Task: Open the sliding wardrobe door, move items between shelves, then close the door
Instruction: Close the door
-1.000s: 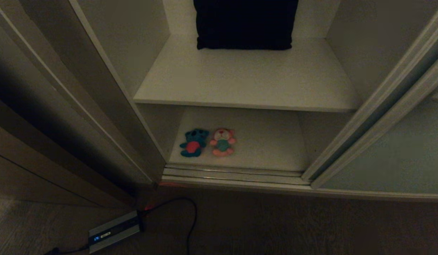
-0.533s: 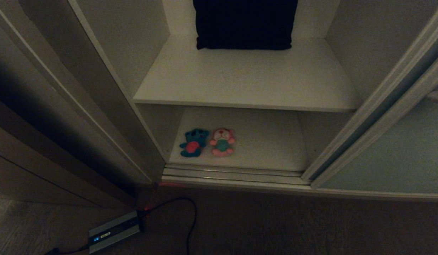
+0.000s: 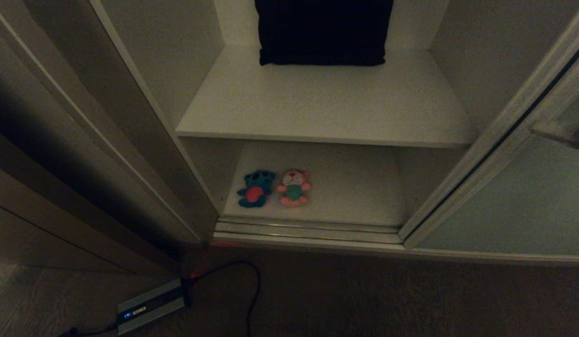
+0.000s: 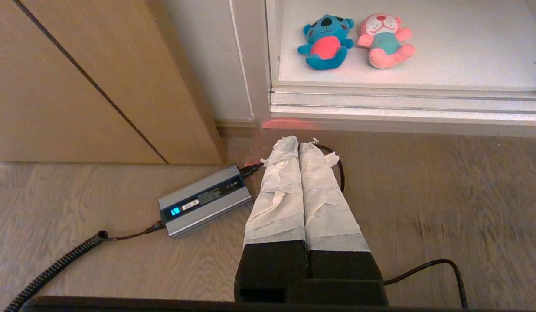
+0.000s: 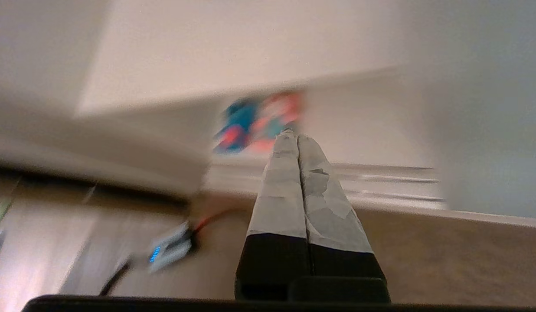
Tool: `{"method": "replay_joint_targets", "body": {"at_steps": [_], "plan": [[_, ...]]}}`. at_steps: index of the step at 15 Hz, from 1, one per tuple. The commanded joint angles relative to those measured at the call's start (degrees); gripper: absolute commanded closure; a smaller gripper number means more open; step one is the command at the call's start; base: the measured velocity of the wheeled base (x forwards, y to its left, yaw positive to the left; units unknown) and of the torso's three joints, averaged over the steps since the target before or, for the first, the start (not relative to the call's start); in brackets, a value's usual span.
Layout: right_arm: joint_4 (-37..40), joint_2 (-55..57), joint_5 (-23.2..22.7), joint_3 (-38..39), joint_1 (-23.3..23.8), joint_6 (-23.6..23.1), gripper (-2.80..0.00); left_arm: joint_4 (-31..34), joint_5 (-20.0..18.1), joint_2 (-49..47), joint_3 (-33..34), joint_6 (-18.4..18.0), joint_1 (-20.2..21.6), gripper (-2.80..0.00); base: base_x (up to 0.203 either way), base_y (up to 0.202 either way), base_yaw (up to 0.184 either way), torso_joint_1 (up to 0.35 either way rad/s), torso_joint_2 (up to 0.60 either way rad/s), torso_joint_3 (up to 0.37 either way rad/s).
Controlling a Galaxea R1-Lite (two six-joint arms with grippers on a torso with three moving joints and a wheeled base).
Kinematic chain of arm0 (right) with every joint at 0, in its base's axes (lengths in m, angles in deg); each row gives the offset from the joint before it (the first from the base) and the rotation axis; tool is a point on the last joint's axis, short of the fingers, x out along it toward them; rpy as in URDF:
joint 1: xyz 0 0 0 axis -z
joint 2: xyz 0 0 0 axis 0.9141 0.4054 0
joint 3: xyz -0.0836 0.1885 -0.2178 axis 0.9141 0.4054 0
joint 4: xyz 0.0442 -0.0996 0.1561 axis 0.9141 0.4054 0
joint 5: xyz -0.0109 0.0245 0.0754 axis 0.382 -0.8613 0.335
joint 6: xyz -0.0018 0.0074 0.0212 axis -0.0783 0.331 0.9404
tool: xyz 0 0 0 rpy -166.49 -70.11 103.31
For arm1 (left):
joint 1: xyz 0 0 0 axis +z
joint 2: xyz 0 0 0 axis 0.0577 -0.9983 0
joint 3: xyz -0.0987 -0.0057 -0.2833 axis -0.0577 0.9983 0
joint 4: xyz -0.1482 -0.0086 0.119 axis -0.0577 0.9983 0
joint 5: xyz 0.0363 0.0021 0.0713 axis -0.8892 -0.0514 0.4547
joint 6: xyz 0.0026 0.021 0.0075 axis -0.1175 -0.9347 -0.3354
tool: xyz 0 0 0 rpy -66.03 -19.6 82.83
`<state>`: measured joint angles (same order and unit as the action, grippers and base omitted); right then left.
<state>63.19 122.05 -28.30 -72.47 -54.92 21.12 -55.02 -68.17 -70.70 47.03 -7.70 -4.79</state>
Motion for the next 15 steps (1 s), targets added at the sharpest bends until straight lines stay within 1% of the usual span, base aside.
{"method": "replay_joint_targets", "body": {"at_steps": [1, 4, 6, 7, 8, 10, 15], "plan": [[-0.2, -3.65, 0.02, 2.01, -4.49, -0.03, 0.0, -0.03, -0.06, 0.01, 0.02, -0.01, -0.01, 0.0, 0.0, 0.0, 0.0, 0.0, 0.0, 0.0], [-0.08, -9.83, -0.07, 4.65, -4.31, 0.23, 0.0, -0.03, 0.03, 0.01, 0.02, -0.01, -0.01, 0.0, 0.0, 0.0, 0.0, 0.0, 0.0, 0.0], [-0.03, -10.22, 0.05, 4.96, 0.26, 0.32, 0.0, -0.03, 0.03, 0.01, 0.02, -0.01, -0.01, 0.0, 0.0, 0.0, 0.0, 0.0, 0.0, 0.0], [-0.05, -9.36, 0.06, 4.8, 2.86, 0.37, 0.0, -0.03, 0.03, 0.01, 0.02, -0.01, 0.08, 0.0, 0.0, 0.0, 0.0, 0.0, 0.0, 0.0], [-0.09, -7.73, 0.07, 4.59, 4.49, 0.4, 0.0, -0.03, 0.03, 0.01, 0.02, -0.01, -0.01, 0.0, 0.0, 0.0, 0.0, 0.0, 0.0, 0.0], [-0.13, -4.32, 0.12, 3.68, 6.46, 0.37, 0.0, -0.03, 0.03, 0.01, 0.02, -0.01, -0.01, 0.0, 0.0, 0.0, 0.0, 0.0, 0.0, 0.0], [-0.11, 0.31, 0.11, 0.43, 8.55, 0.46, 0.0, -0.03, 0.03, 0.01, -0.06, -0.01, 0.07, 0.0, 0.0, 0.0, 0.0, 0.0, 0.0, 0.0]]}}
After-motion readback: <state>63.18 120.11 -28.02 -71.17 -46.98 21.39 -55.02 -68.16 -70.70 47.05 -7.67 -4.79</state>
